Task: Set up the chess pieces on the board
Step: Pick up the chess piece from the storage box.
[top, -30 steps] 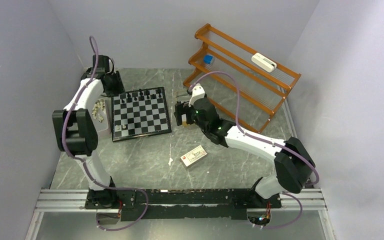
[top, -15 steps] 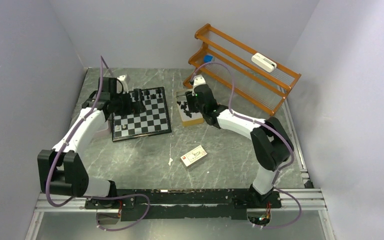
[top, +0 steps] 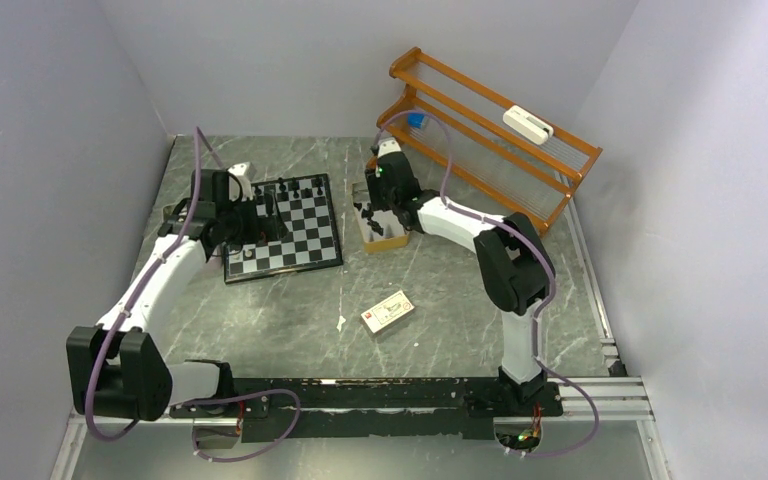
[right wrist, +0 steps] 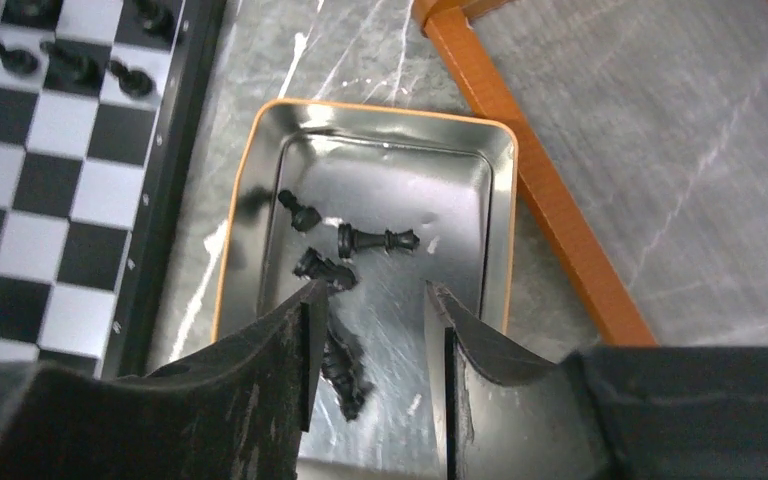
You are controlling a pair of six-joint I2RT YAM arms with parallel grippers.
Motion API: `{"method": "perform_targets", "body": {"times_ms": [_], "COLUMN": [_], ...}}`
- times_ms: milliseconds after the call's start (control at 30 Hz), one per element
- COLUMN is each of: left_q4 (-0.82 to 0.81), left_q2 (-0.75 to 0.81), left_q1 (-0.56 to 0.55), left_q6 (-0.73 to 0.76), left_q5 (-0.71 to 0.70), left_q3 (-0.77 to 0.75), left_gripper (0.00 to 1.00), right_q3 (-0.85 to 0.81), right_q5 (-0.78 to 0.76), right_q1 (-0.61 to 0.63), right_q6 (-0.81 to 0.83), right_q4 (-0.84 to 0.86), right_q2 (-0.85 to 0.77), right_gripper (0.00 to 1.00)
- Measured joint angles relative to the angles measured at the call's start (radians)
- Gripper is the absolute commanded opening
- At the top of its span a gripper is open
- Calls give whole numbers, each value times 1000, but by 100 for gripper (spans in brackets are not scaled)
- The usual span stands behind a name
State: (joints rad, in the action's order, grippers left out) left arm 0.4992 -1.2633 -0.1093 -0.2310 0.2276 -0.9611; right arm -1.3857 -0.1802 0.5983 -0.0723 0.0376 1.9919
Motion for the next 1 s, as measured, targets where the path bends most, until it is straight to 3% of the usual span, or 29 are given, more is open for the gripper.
{"method": "perform_targets", "body": {"times_ms": [167, 333, 433, 633, 1000], "left_q4": [0, -2, -1, -1, -1], "left_q2": [33, 77, 84, 96, 125], "left_q1": [0, 0, 0, 0, 0], "left_q6": [0, 0, 0, 0, 0], "left_q5": [-6, -16, -22, -39, -52], "left_q3": [1, 2, 2, 2, 2], "left_gripper": [100, 100, 100, 100, 100], "right_q3": [-60, -174, -301, -325, -396], "right_q5": [-37, -108, -158, -232, -241], "right_q1": [-2, 8, 14, 23, 25], "right_q6": [-251, -535, -705, -981, -1238], "right_q4": [-51, -185, -289, -429, -493], "right_q2": [38, 95, 167, 191, 249], "right_gripper": [48, 57, 56, 51, 47]}}
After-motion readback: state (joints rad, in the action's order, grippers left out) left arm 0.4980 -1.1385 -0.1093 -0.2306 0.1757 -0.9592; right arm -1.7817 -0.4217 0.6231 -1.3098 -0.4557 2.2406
